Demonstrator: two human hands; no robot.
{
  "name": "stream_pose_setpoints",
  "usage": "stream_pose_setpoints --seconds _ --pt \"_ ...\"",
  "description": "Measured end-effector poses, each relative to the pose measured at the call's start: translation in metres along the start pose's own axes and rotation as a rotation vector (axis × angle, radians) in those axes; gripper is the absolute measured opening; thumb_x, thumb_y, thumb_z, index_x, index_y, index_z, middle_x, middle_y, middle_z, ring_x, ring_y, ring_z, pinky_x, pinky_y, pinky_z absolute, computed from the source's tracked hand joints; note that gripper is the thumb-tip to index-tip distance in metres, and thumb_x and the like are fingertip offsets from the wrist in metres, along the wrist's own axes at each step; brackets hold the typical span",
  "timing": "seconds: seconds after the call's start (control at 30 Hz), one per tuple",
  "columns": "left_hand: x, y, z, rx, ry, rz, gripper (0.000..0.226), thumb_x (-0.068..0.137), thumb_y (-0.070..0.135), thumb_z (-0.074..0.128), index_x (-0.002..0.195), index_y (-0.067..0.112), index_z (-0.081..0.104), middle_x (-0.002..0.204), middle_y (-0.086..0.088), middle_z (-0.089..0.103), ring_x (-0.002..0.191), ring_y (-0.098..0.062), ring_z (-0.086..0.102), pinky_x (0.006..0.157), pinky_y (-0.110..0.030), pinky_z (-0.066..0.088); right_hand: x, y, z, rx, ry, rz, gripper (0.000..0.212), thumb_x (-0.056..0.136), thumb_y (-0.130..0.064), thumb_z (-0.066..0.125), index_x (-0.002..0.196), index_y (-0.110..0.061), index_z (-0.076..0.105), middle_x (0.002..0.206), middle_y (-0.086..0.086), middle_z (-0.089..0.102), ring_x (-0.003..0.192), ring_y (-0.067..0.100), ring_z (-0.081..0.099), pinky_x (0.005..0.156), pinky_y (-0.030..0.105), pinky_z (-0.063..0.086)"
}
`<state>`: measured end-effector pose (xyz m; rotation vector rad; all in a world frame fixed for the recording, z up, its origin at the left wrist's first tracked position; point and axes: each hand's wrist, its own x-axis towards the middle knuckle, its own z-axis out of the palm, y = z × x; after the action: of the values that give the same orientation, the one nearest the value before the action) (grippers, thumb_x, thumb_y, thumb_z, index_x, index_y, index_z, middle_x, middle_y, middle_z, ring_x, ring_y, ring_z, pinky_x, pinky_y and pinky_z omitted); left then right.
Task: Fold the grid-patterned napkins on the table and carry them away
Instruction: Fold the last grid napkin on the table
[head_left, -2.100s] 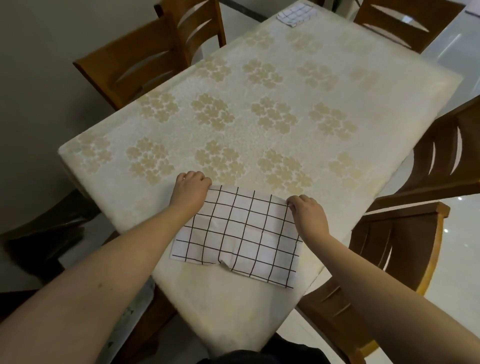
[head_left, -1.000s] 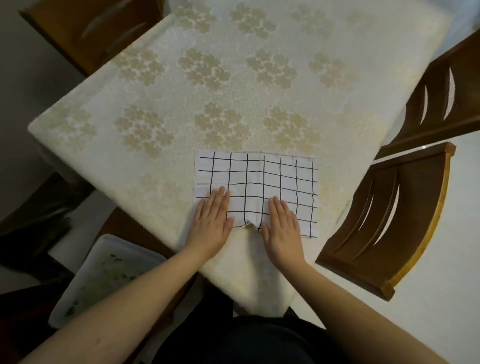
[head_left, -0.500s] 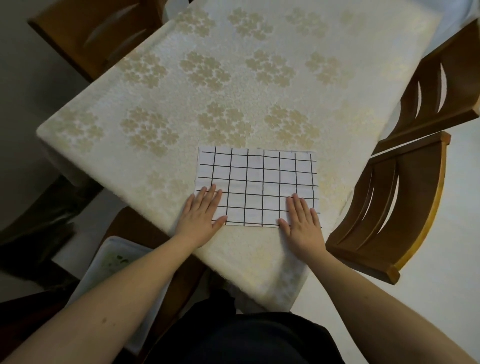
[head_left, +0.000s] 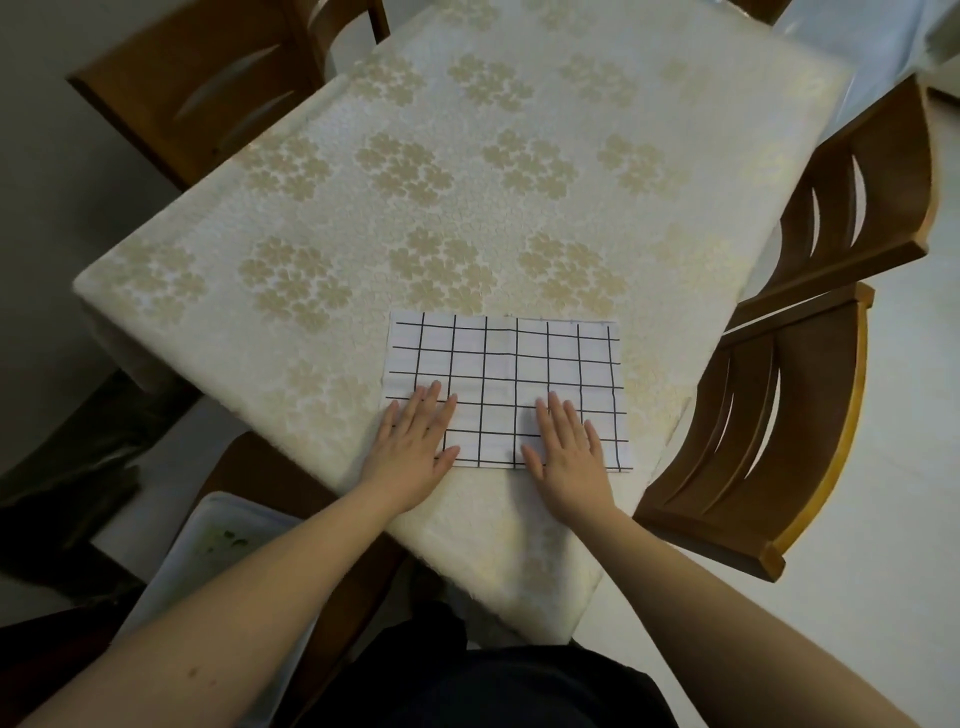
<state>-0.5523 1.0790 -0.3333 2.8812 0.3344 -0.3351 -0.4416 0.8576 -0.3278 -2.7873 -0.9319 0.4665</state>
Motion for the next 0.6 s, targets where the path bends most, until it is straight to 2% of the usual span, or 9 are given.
stream_pose_setpoints --seconds 0.17,0.23,0.33,0.6 --pt "0.004 0.018 0.013 0.014 -0.016 -0.041 0.069 0.092 0.058 0.002 0.153 0.029 -0.013 0.16 0.0 -0.022 0.148 -0.018 -0.019 0.119 -0.044 -0.008 0.014 -0.018 0.006 -0.005 -0.058 -0.101 0.068 0.095 -0.056 0.006 0.156 -0.025 -0.003 0.162 -0.007 -0.011 0.148 0.011 -0.014 0.121 0.037 -0.007" --pt "0.002 0.018 0.016 0.005 -0.046 -0.069 0.071 0.089 0.062 -0.002 0.152 0.031 -0.016 0.158 0.002 -0.027 0.147 -0.018 -0.021 0.118 -0.043 -0.012 0.02 -0.013 0.007 -0.015 -0.085 -0.123 0.069 0.095 -0.056 0.006 0.156 -0.025 -0.002 0.162 -0.006 -0.009 0.149 0.014 -0.011 0.121 0.038 -0.005" --pt "-0.001 0.014 0.016 0.009 -0.073 -0.082 0.072 0.087 0.068 -0.007 0.148 0.036 -0.024 0.154 0.005 -0.037 0.144 -0.016 -0.031 0.117 -0.043 -0.015 0.028 0.004 0.005 -0.035 -0.101 -0.154 0.068 0.096 -0.058 0.012 0.156 -0.028 0.0 0.162 -0.007 -0.009 0.149 0.015 -0.01 0.121 0.041 -0.004" --pt "-0.002 0.017 0.02 0.035 -0.056 -0.19 0.07 0.089 0.073 0.004 0.15 0.044 -0.016 0.158 -0.009 -0.029 0.146 -0.026 -0.027 0.116 -0.054 -0.012 0.047 0.064 -0.018 -0.057 -0.103 -0.131 0.069 0.093 -0.063 0.001 0.155 -0.033 -0.004 0.161 -0.008 -0.016 0.149 0.014 -0.016 0.12 0.037 -0.008"
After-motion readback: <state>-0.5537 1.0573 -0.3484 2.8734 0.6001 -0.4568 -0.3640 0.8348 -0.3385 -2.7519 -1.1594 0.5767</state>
